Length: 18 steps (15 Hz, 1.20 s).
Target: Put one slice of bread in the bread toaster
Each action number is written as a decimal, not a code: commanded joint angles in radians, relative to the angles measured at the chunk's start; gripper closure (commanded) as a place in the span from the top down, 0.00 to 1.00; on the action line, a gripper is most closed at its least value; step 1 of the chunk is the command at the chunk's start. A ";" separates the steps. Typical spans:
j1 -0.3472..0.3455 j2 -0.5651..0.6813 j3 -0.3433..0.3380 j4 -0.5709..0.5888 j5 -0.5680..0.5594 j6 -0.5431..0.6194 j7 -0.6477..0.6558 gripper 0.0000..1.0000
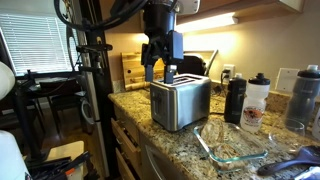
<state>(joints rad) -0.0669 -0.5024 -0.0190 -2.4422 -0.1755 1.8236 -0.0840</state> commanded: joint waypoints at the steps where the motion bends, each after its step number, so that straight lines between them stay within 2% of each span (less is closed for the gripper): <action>1: 0.011 0.000 -0.009 0.002 -0.004 -0.003 0.004 1.00; 18: 0.009 0.024 -0.012 0.005 -0.007 0.028 0.009 1.00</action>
<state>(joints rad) -0.0650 -0.4912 -0.0192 -2.4422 -0.1755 1.8289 -0.0840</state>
